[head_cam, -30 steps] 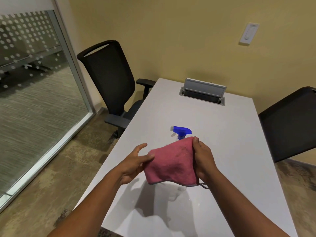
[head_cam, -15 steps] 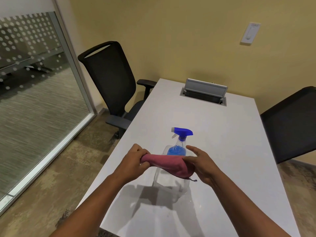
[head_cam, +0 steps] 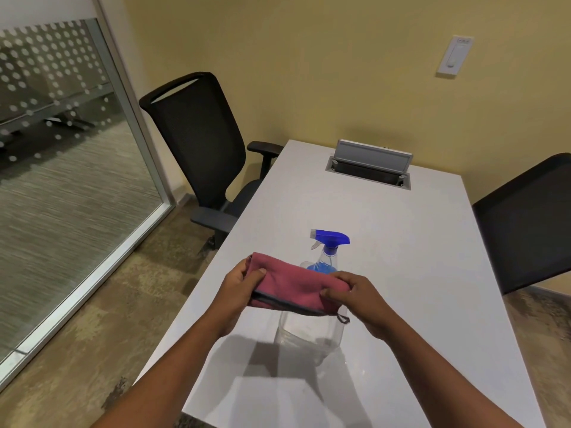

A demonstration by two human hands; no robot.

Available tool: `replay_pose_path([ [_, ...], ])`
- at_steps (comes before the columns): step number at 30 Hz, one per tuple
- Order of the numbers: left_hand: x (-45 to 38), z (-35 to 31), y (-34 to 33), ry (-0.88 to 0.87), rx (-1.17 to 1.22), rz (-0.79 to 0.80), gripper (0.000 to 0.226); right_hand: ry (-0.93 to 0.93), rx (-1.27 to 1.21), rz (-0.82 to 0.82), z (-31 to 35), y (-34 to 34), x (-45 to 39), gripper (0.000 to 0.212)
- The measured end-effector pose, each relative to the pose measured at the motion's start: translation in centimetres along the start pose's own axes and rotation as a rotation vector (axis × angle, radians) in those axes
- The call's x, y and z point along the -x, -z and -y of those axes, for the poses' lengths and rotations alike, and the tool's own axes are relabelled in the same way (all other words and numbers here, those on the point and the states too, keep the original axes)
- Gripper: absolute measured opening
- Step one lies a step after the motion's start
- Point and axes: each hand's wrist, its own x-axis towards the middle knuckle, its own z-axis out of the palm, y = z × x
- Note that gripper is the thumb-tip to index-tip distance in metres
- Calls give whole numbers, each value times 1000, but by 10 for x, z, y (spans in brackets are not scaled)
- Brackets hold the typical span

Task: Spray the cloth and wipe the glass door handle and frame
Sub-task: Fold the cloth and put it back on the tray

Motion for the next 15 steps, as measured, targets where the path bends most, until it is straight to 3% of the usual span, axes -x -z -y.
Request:
replay_pose_path([
  [4,0,0,-6,81,174,18,23,-128,-341,-93,-11,-1,-5,24],
  [7,-1,3,-7,114,70,52,25,-199,-421,-147,-19,-3,-9,22],
  [9,-3,8,-8,113,-118,59,27,-226,-356,-212,-25,-5,-10,21],
  [15,-15,36,-18,27,-617,-45,33,-255,215,-313,-46,-9,-4,16],
])
